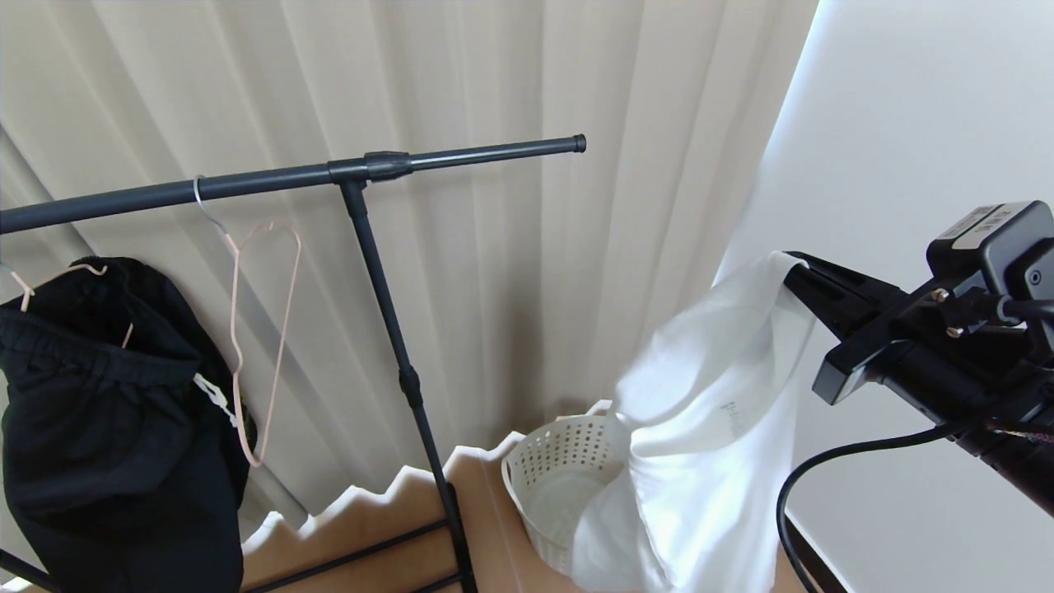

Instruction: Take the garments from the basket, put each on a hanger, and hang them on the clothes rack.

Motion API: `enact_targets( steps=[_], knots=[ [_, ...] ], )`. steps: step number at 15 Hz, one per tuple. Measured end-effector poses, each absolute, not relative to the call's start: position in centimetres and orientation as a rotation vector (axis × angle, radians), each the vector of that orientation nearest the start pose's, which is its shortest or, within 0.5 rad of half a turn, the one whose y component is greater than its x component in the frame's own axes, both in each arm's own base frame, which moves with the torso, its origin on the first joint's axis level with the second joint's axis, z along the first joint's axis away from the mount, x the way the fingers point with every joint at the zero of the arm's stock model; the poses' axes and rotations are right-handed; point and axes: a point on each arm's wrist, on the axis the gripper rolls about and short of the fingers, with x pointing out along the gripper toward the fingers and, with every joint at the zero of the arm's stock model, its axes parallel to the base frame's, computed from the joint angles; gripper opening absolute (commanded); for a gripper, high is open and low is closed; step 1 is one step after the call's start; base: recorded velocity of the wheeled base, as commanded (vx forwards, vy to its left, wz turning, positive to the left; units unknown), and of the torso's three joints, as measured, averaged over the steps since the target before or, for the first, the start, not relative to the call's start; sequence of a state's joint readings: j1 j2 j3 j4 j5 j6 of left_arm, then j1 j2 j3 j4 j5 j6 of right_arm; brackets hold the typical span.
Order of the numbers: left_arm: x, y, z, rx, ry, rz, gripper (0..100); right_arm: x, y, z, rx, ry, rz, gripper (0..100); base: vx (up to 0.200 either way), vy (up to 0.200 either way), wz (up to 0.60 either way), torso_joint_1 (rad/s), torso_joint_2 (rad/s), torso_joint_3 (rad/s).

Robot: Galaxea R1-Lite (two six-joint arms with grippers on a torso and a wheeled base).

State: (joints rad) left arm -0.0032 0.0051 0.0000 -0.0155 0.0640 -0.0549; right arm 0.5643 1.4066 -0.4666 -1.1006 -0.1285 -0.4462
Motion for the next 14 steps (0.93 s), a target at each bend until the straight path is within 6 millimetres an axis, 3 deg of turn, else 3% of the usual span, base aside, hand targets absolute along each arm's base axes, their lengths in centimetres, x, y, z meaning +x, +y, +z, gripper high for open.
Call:
enact_targets(
  steps=[14],
  knots=[
    [-2.25, 0.15, 7.71, -0.056, -0.012, 0.06, 100, 18.31, 11.25, 21.64, -0.382, -0.25, 0.392, 0, 0.0, 0.0, 0.0, 0.158, -0.35, -0.149]
  ],
)
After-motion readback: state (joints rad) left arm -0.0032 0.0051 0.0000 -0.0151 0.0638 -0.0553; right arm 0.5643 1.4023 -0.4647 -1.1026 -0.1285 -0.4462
